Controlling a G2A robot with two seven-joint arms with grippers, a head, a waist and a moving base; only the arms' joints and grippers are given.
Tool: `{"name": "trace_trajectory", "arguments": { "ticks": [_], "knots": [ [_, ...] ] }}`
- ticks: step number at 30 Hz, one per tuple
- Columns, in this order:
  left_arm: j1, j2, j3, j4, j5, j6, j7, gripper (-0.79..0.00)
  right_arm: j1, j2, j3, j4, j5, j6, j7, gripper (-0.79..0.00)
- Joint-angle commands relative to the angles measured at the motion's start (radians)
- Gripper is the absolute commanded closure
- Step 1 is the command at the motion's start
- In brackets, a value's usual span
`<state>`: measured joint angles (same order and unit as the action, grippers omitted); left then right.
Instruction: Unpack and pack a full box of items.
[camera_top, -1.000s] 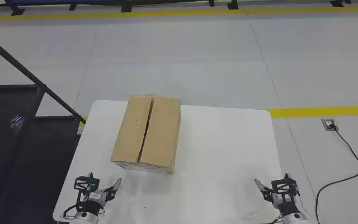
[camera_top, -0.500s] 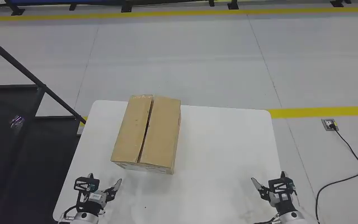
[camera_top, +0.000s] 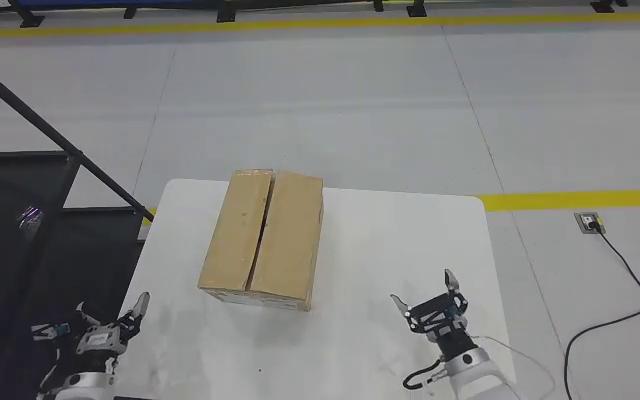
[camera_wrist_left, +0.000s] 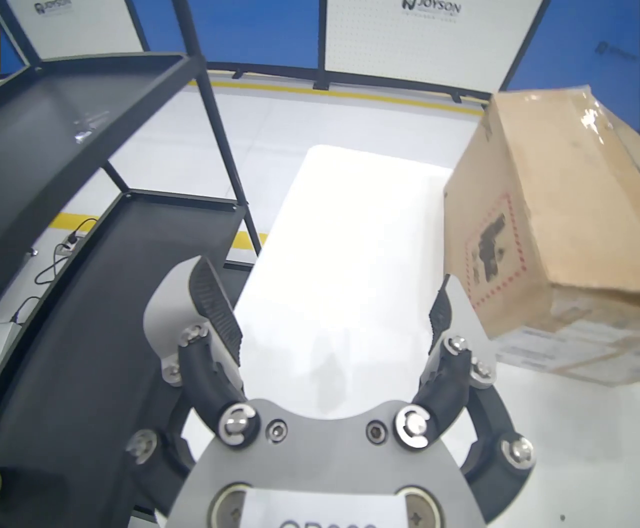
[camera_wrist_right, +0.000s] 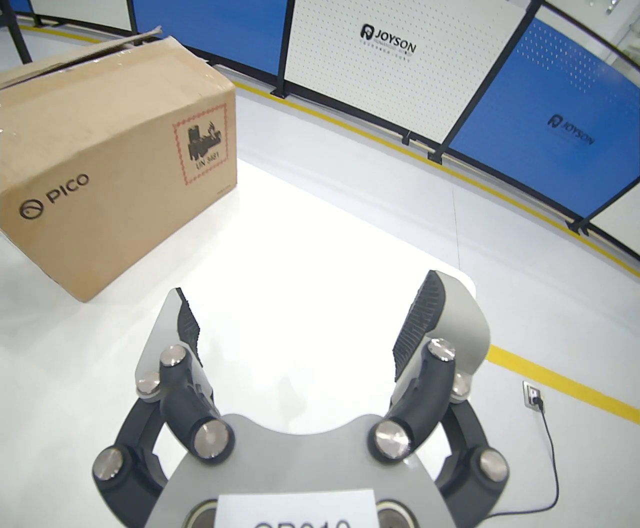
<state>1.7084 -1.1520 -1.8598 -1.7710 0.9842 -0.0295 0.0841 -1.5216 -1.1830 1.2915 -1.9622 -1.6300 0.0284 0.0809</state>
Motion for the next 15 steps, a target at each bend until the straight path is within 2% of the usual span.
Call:
{"name": "trace_trajectory", "arguments": {
  "ticks": [1, 11, 15],
  "knots": [
    [0.001, 0.000, 0.001, 0.000, 0.003, 0.001, 0.000, -0.785, 0.012, -0.002, -0.019, -0.008, -0.021, -0.001, 0.017, -0.785],
    [-0.007, 0.000, 0.005, 0.000, 0.013, -0.001, 0.000, -0.785, 0.012, -0.003, -0.020, -0.012, 0.006, -0.014, -0.007, -0.785],
    [-0.095, 0.001, 0.053, 0.019, 0.053, -0.019, -0.017, -0.785, 0.039, -0.008, 0.006, 0.049, 0.162, -0.065, -0.132, -0.785]
  ]
}}
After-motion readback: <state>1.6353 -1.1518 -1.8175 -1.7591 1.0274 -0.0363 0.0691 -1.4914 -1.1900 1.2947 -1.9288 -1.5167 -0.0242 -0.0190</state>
